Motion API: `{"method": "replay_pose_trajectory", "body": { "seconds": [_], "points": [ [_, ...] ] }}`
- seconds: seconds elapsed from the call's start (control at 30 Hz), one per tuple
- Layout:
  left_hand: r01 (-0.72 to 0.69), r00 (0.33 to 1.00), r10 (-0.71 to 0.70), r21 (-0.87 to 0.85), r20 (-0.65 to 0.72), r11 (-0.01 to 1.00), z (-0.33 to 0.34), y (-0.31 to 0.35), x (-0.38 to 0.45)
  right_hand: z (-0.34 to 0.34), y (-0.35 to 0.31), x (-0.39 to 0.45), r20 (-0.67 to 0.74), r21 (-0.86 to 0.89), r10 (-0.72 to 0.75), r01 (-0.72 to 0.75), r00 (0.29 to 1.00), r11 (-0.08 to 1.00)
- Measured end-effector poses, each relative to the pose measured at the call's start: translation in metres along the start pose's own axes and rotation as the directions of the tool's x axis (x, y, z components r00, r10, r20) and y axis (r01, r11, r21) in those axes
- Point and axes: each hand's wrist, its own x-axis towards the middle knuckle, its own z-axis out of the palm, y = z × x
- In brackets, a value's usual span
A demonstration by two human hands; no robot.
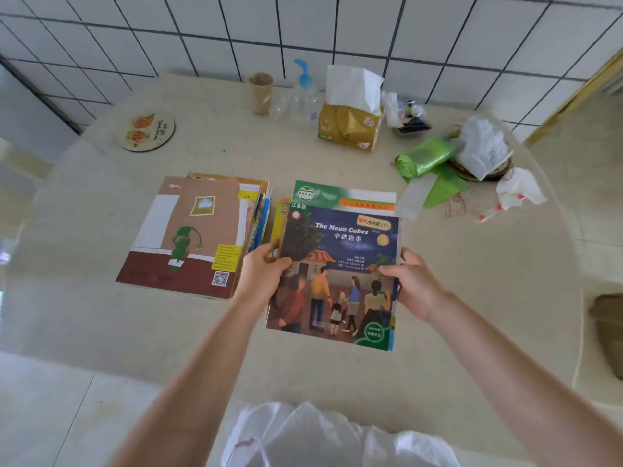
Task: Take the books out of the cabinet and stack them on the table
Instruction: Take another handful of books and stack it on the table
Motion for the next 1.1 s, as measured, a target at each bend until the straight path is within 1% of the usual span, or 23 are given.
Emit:
{"method": "replay_pose_trajectory", "body": {
  "seconds": [0.07, 0.2, 0.3, 0.47, 0.6, 0.7, 0.8, 0.87, 0.97, 1.1],
  "points": [
    [0.039, 0.997, -0.033, 0.080, -0.068, 0.996, 0.006, 0.003, 0.010, 0.013, -0.003, 0.015, -0.015, -0.034, 0.008, -0.009, 1.000, 0.999],
    [0.074, 0.990, -0.055, 0.148, -0.130, 0.986, 0.018, -0.003, 0.019, 0.028, 0.000, 0.034, -0.008, -0.132, 0.005, -0.006, 1.000, 0.991],
    [0.086, 0.988, -0.058, 0.206, -0.142, 0.975, 0.022, -0.003, 0.026, 0.033, -0.001, 0.046, -0.038, -0.186, 0.011, -0.017, 0.999, 0.982],
    [0.088, 0.984, -0.027, 0.353, -0.175, 0.932, 0.021, -0.002, 0.031, 0.040, 0.003, 0.053, -0.021, -0.307, 0.053, -0.057, 0.998, 0.950],
    [0.110, 0.988, -0.046, 0.457, -0.148, 0.883, 0.024, -0.007, 0.035, 0.045, 0.005, 0.053, -0.046, -0.397, 0.021, -0.038, 0.999, 0.917],
    [0.139, 0.986, -0.087, 0.416, -0.140, 0.899, 0.028, -0.015, 0.039, 0.042, 0.007, 0.052, -0.062, -0.375, 0.044, -0.064, 0.997, 0.925],
    [0.136, 0.987, -0.093, 0.367, -0.133, 0.920, 0.030, -0.022, 0.042, 0.043, 0.007, 0.049, -0.048, -0.361, 0.094, -0.105, 0.994, 0.927],
    [0.141, 0.984, -0.086, 0.394, -0.153, 0.908, 0.031, -0.023, 0.044, 0.050, 0.008, 0.049, -0.052, -0.348, 0.110, -0.122, 0.993, 0.930],
    [0.168, 0.979, -0.095, 0.452, -0.179, 0.876, 0.034, -0.022, 0.046, 0.058, 0.009, 0.050, -0.048, -0.333, 0.089, -0.100, 0.995, 0.938],
    [0.165, 0.981, -0.105, 0.415, -0.163, 0.895, 0.033, -0.024, 0.048, 0.056, 0.007, 0.046, -0.008, -0.294, 0.104, -0.102, 0.995, 0.950]
  ]
}}
